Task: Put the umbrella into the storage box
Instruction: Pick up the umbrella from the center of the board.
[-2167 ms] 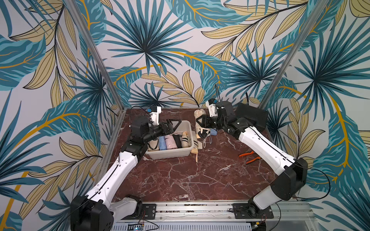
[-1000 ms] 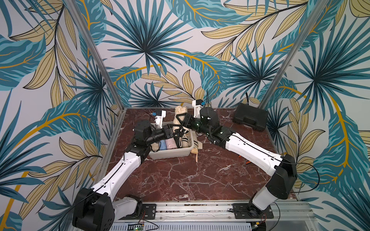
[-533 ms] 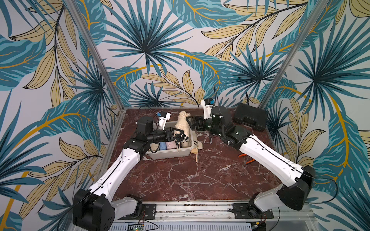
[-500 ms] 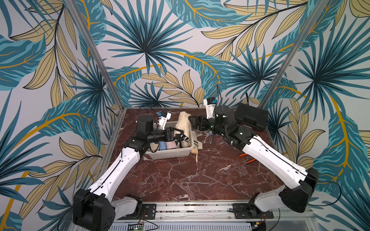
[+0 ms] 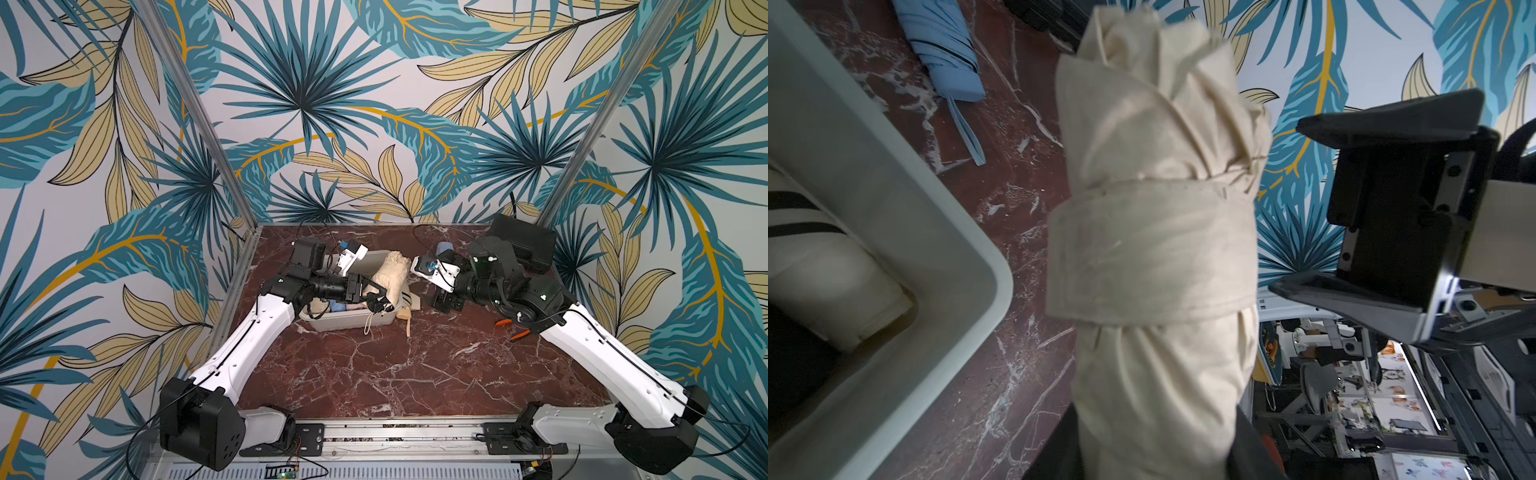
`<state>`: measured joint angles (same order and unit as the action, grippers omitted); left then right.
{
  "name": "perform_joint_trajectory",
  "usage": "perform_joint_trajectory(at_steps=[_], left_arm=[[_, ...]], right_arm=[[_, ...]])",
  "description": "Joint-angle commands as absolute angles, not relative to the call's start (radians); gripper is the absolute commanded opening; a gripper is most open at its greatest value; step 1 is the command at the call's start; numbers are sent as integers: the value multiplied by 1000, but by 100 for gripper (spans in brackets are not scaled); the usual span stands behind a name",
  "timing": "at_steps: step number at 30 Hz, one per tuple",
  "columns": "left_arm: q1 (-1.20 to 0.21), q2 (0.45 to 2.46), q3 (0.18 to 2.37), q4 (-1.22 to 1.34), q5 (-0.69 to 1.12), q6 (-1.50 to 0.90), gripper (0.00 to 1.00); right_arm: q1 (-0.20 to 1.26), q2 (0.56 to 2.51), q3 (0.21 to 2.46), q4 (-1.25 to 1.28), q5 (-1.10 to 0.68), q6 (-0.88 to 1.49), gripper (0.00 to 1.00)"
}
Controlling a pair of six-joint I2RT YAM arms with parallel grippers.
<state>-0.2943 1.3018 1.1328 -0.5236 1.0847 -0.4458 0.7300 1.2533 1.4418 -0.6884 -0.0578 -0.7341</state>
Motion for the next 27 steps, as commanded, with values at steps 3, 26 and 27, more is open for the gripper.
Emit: perform_joint_trajectory(at_steps=[3,26,27], left_arm=[[-319,1289,1149,-455,1217,-469,30],[-375,1248,1151,-474,1289,-433,34],[-376,1246,1150,-473,1299,-435,34]], right_arm=[[781,1252,1440,-701,-74,-1129,85],[912,1412,1493,-660,164,-1594,73],[913,1411,1479,-635,173,-1607,72]])
